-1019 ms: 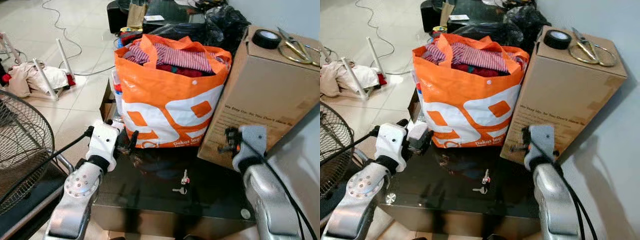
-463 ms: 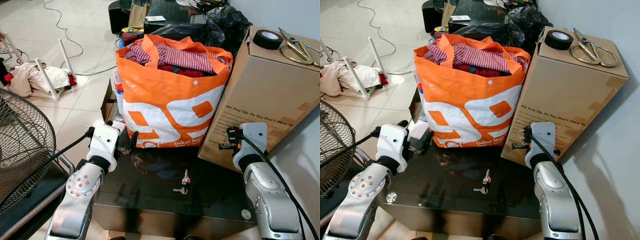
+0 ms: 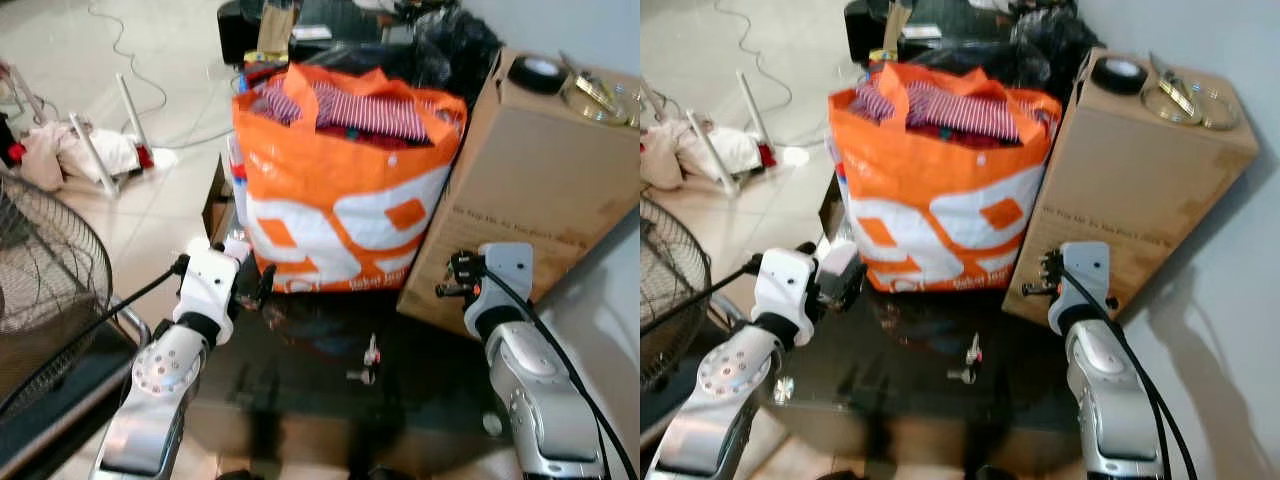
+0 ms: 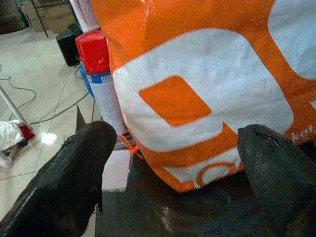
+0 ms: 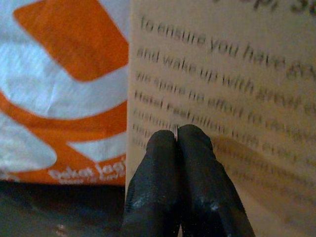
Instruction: Hang keys on a hook
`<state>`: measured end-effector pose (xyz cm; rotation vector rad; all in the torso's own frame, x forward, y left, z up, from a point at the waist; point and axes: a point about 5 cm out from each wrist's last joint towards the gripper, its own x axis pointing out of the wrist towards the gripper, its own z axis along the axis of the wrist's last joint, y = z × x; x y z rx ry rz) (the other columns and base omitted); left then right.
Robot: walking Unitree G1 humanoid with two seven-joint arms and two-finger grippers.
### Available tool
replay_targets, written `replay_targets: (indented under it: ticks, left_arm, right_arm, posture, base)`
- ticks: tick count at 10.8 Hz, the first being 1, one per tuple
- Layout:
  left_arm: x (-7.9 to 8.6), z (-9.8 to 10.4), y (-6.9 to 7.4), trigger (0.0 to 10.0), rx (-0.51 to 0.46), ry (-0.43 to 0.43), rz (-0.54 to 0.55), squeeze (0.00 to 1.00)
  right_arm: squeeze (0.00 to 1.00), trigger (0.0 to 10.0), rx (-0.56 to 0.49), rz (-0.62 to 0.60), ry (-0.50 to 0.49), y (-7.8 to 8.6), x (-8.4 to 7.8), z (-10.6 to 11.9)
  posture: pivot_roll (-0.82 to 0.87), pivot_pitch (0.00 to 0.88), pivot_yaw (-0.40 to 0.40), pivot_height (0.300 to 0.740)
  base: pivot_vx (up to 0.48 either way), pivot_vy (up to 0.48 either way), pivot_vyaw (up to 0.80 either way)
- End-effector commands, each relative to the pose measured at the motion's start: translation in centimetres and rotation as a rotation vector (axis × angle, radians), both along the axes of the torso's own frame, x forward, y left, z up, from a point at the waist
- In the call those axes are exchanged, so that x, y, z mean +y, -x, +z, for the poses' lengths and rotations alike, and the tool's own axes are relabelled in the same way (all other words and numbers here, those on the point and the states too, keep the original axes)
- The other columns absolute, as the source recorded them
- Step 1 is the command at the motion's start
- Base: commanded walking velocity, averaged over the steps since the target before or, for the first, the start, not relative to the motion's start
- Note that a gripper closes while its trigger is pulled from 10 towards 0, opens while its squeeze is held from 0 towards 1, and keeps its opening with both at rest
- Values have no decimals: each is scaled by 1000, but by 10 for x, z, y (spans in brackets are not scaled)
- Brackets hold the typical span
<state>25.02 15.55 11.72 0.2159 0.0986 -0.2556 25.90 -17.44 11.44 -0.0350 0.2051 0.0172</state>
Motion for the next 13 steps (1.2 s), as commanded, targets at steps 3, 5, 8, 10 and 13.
replay_targets:
  ticks: [3,5,8,10,13]
  left_arm:
    - [-1,1,-1,10000,1,-4,8,0]
    - [-1,1,-1,10000,1,-1,9,0]
    - [-3,1,-2,10000,1,5,12,0]
    - [-3,1,-2,10000,0,10,17,0]
    - [-2,1,-5,10000,0,7,9,0]
  right_arm:
    - [0,10000,-2,-17,10,2,-5,3]
    - [0,10000,-2,-10,20,2,-5,4]
    - [0,10000,-3,-1,33,1,-7,5]
    - [0,10000,-2,12,43,0,-7,6]
    - [0,10000,-3,11,53,0,-7,6]
  posture:
    - [19,0,-47,740]
    - [15,0,-49,740]
    - [12,0,-55,740]
    - [18,0,-62,740]
    - [-1,0,-36,740]
  base:
    - [-241,0,0]
    - [-246,0,0]
    - [-246,0,0]
    - [-242,0,0]
    - [-247,0,0]
